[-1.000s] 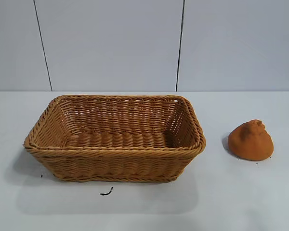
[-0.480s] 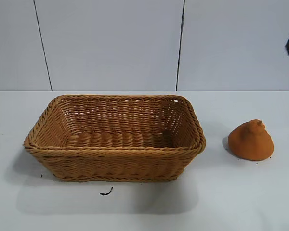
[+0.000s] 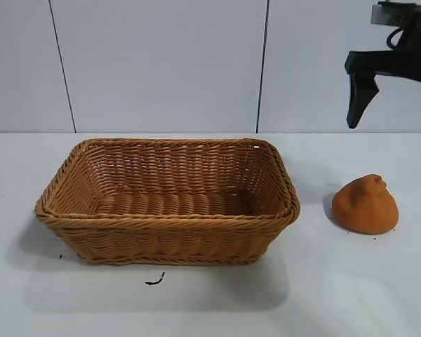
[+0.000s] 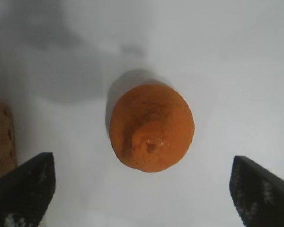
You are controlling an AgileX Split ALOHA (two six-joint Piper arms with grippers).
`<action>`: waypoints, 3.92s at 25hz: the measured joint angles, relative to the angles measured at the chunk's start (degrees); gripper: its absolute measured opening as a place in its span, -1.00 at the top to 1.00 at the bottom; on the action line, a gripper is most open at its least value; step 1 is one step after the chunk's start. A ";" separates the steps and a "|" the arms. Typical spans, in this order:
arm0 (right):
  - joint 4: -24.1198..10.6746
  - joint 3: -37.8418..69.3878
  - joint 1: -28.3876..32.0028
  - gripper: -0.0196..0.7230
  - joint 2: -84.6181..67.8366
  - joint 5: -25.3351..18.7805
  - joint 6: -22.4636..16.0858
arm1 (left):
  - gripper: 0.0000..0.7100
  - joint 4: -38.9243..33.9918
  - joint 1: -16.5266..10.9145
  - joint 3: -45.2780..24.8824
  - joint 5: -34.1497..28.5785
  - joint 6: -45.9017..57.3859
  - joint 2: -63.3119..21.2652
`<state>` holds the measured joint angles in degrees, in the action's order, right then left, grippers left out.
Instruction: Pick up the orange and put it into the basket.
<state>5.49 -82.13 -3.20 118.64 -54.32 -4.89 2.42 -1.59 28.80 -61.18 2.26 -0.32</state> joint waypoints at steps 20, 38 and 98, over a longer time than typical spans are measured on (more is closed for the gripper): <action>-3.34 -0.97 0.00 0.78 1.64 -1.82 0.45 | -0.96 0.00 0.00 0.00 0.00 0.00 0.00; 0.35 -18.64 -9.93 0.78 -8.23 -15.35 3.10 | -0.96 0.00 0.00 0.00 0.05 -0.06 0.00; -8.91 -43.12 -7.53 -0.92 9.41 -15.32 -1.40 | -0.96 0.00 0.00 0.00 0.05 -0.06 0.00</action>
<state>-3.42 -125.25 -10.73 128.06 -69.63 -6.28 2.42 -1.59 28.80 -61.13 2.20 -0.32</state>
